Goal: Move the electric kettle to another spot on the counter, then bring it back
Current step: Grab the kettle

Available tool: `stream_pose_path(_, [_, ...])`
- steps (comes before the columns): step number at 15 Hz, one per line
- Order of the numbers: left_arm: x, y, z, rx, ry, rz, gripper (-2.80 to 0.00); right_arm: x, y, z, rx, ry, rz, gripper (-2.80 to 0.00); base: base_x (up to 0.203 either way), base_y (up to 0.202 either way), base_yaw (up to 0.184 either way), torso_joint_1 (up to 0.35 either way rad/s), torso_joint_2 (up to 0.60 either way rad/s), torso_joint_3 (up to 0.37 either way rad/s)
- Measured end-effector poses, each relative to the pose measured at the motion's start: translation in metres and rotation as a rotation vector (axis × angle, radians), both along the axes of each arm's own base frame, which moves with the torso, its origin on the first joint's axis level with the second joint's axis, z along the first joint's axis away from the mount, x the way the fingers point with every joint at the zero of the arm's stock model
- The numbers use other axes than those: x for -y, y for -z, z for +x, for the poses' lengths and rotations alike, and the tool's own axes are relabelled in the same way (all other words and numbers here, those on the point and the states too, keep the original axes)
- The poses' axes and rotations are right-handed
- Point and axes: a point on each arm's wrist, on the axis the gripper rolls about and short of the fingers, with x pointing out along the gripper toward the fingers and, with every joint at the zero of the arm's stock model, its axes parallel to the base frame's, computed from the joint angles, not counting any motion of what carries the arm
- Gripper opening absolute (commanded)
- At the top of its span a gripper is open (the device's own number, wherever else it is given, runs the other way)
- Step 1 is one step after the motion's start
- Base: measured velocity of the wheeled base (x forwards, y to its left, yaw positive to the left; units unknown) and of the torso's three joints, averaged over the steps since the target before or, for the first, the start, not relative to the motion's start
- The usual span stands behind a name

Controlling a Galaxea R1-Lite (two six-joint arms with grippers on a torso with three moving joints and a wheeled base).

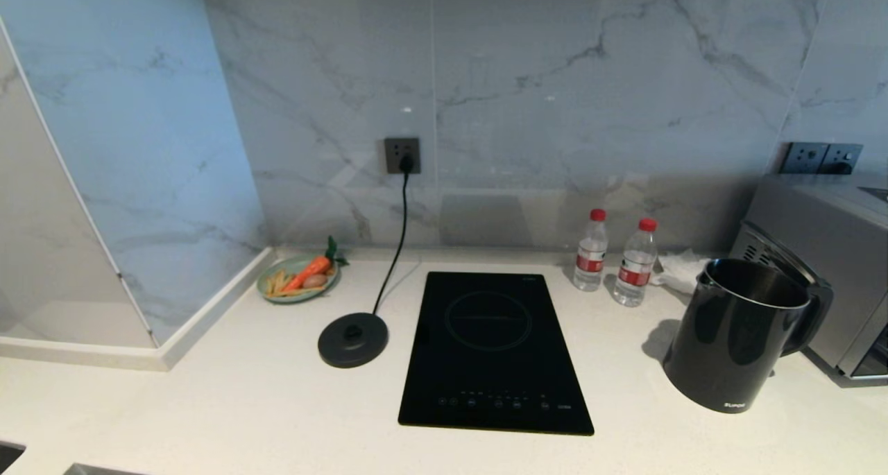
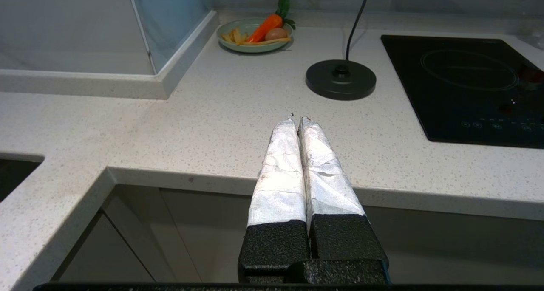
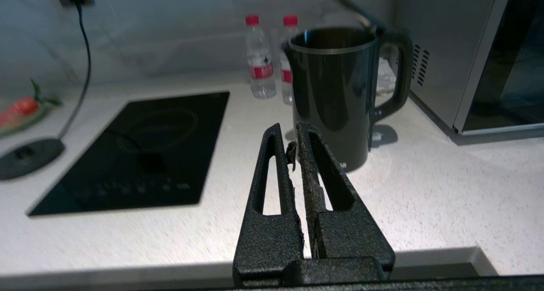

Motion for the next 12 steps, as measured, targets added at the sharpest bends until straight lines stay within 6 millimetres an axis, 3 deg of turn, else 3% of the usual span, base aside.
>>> stream_pose_path(3, [0.000, 0.000, 0.000, 0.000, 0.000, 0.000, -2.80, 0.001, -0.067, 0.010, 0.034, 0.017, 0.013, -2.80, 0.000, 0.000, 0.000, 0.000, 0.00, 0.000])
stream_pose_path(6, [0.000, 0.000, 0.000, 0.000, 0.000, 0.000, -2.80, 0.002, -0.124, 0.037, 0.026, 0.089, -0.003, -2.80, 0.000, 0.000, 0.000, 0.000, 0.00, 0.000])
stream_pose_path(10, [0.000, 0.000, 0.000, 0.000, 0.000, 0.000, -2.80, 0.010, -0.173, 0.094, -0.036, 0.252, 0.020, -2.80, 0.000, 0.000, 0.000, 0.000, 0.00, 0.000])
stream_pose_path(12, [0.000, 0.000, 0.000, 0.000, 0.000, 0.000, -2.80, 0.026, -0.189, 0.124, -0.064, 0.351, 0.048, -2.80, 0.000, 0.000, 0.000, 0.000, 0.00, 0.000])
